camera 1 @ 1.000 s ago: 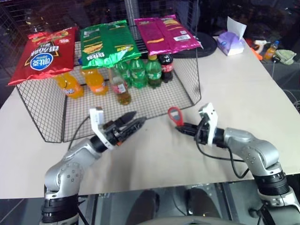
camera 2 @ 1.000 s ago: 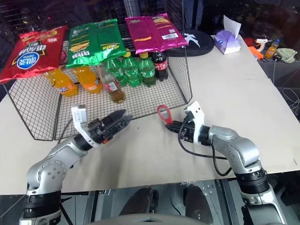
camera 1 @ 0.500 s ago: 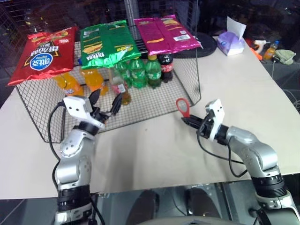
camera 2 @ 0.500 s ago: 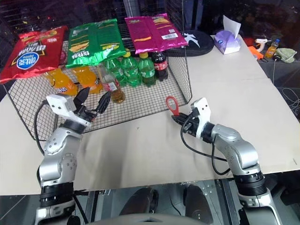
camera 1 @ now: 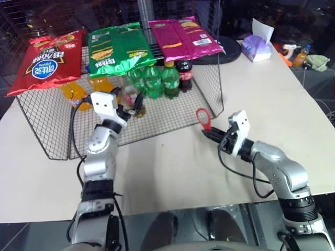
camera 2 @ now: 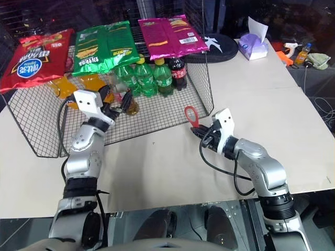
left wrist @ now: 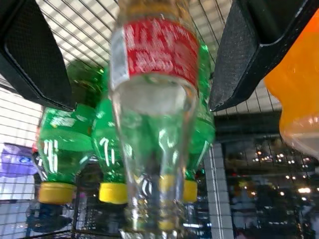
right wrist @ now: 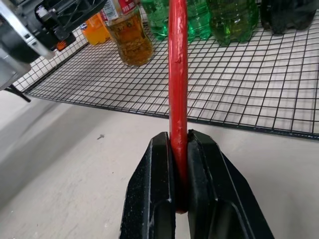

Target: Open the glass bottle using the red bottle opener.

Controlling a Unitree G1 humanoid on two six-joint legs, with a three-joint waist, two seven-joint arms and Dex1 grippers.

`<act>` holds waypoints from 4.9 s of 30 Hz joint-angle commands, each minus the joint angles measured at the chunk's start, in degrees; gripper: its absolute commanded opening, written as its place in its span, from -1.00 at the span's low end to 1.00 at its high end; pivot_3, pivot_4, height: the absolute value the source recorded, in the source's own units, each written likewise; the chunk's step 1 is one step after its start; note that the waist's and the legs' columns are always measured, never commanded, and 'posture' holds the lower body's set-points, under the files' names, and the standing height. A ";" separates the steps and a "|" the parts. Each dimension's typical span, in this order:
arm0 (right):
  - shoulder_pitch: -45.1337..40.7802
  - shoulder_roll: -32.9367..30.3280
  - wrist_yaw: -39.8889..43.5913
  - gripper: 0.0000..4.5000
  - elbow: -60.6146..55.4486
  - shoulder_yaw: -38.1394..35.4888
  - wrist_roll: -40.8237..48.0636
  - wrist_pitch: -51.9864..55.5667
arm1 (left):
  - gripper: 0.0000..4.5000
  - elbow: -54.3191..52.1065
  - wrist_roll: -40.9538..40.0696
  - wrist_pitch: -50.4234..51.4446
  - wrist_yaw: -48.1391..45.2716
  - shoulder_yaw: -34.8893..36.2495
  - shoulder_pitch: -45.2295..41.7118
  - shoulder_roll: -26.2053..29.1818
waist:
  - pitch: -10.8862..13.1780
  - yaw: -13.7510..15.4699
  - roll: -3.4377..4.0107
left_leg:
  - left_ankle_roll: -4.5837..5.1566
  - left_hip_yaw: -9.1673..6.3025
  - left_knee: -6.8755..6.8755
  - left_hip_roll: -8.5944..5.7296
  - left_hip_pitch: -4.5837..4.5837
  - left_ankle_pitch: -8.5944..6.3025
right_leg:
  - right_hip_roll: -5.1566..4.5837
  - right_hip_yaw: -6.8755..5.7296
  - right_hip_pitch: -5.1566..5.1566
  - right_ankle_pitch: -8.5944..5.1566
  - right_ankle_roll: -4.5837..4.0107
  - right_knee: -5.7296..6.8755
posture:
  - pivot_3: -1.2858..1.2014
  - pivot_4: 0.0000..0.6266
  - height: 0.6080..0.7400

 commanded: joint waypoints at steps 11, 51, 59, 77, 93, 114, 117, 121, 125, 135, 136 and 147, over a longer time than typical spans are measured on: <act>0.27 0.35 -1.42 -1.00 -2.78 -0.70 -0.12 -1.79 | 0.95 16.88 3.71 -7.75 0.13 -1.17 -9.52 0.43 | 0.00 -0.07 -0.01 | 0.00 -0.03 0.04 -0.06 -0.03 0.00 | 0.00 -0.04 0.00 0.00 0.00 0.02 | 0.03 -0.52 1.00; -5.48 0.38 -0.12 -1.00 1.84 -3.87 -1.82 -7.86 | 0.21 -35.30 -9.70 17.64 -18.52 -13.81 20.94 5.61 | 0.02 0.06 0.02 | 0.01 -0.27 0.59 -0.01 -0.45 0.00 | -0.02 -0.24 -0.18 0.01 0.00 0.28 | 0.03 -0.52 1.00; -5.48 1.11 -0.16 -1.00 2.15 -2.79 -2.62 -9.15 | 0.21 -33.55 -6.28 12.84 -17.12 -14.43 22.22 3.29 | 0.02 0.15 0.02 | 0.01 -0.25 0.60 -0.04 -0.45 -0.01 | -0.06 -0.23 -0.17 0.00 0.01 0.26 | 0.03 -0.52 1.00; -5.41 1.42 1.30 -1.00 3.61 -2.29 -3.61 -10.30 | 0.98 -37.53 -8.77 9.29 -13.74 -10.22 23.94 1.00 | 0.02 -0.04 0.02 | 0.02 -0.24 0.60 -0.02 -0.45 -0.01 | -0.04 -0.21 -0.17 0.01 0.01 0.27 | 0.03 -0.52 1.00; -6.03 1.32 3.16 -1.00 5.59 -1.62 -4.09 -10.99 | 0.98 -47.68 -16.63 13.67 -15.77 -6.50 32.32 6.30 | 0.03 -0.09 0.05 | 0.01 -0.21 0.60 0.02 -0.42 -0.01 | -0.01 -0.18 -0.17 0.00 0.00 0.27 | 0.03 -0.52 1.00; -7.67 1.80 4.53 -1.00 7.34 -0.80 -5.13 -11.70 | 0.98 -46.72 -14.80 8.94 -16.25 -7.84 32.69 4.97 | 0.03 -0.02 0.05 | 0.02 -0.21 0.60 0.02 -0.42 -0.01 | -0.01 -0.19 -0.16 0.01 0.00 0.27 | 0.03 -0.52 1.00; -7.90 1.86 4.50 -1.00 7.57 -0.85 -5.31 -11.89 | 0.98 -46.23 -14.70 8.01 -16.82 -7.93 32.45 4.65 | 0.03 -0.03 0.05 | 0.02 -0.21 0.60 0.02 -0.42 -0.01 | -0.01 -0.19 -0.16 0.01 0.00 0.26 | 0.03 -0.52 1.00; -8.00 1.82 4.56 -1.00 7.71 -0.92 -5.39 -11.98 | 0.98 -45.22 -14.48 7.33 -17.10 -8.20 32.21 4.31 | 0.03 -0.03 0.05 | 0.02 -0.21 0.60 0.02 -0.42 -0.01 | -0.01 -0.19 -0.16 0.01 0.00 0.27 | 0.03 -0.52 1.00; -8.30 1.79 4.61 -1.00 7.95 -0.93 -5.50 -12.14 | 0.98 -43.82 -14.24 6.31 -17.37 -8.53 31.66 3.99 | 0.03 -0.03 0.05 | 0.02 -0.21 0.60 0.02 -0.42 -0.01 | -0.01 -0.19 -0.16 0.01 0.00 0.26 | 0.03 -0.52 1.00; -8.88 1.72 4.87 -1.00 8.42 -1.07 -5.70 -12.39 | 0.98 -39.98 -12.27 3.08 -17.06 -9.46 30.30 1.52 | 0.03 -0.04 0.05 | 0.02 -0.21 0.60 0.01 -0.43 -0.01 | 0.00 -0.19 -0.16 0.01 0.00 0.26 | 0.03 -0.52 1.00; -8.83 1.74 4.88 -1.00 8.36 -1.00 -5.75 -12.39 | 0.98 -39.72 -12.14 2.86 -17.10 -9.48 30.10 1.36 | 0.03 -0.04 0.05 | 0.02 -0.21 0.60 0.01 -0.43 -0.01 | 0.00 -0.19 -0.16 0.01 0.00 0.26 | 0.03 -0.52 1.00; -10.02 1.53 5.67 -1.00 9.10 -0.97 -6.03 -12.41 | 0.98 -36.68 -10.86 0.33 -17.74 -9.67 29.01 0.29 | 0.03 -0.07 0.05 | 0.02 -0.22 0.60 0.02 -0.42 -0.01 | 0.01 -0.20 -0.16 0.01 0.00 0.26 | 0.03 -0.52 1.00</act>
